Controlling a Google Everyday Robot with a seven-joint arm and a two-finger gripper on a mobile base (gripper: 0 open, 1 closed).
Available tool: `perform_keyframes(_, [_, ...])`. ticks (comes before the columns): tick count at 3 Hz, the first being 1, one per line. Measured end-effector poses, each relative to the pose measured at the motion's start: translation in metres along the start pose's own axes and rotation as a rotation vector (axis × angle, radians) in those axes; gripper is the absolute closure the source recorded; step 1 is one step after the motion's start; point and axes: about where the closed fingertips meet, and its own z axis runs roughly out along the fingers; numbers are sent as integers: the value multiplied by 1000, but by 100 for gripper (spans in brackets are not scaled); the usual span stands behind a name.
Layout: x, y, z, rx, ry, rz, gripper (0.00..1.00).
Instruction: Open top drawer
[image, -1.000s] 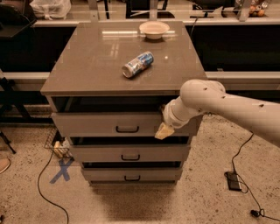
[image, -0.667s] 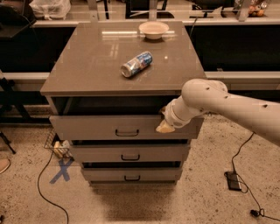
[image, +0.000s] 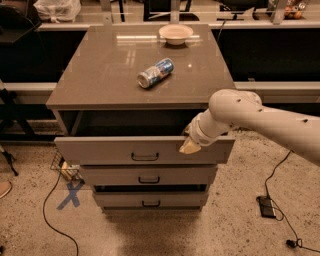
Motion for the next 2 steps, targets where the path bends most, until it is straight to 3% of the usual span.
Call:
perform_keyframes(1, [0,0,0,0,0,0,100])
perform_keyframes(2, [7,18,-7,-8,24,9,100])
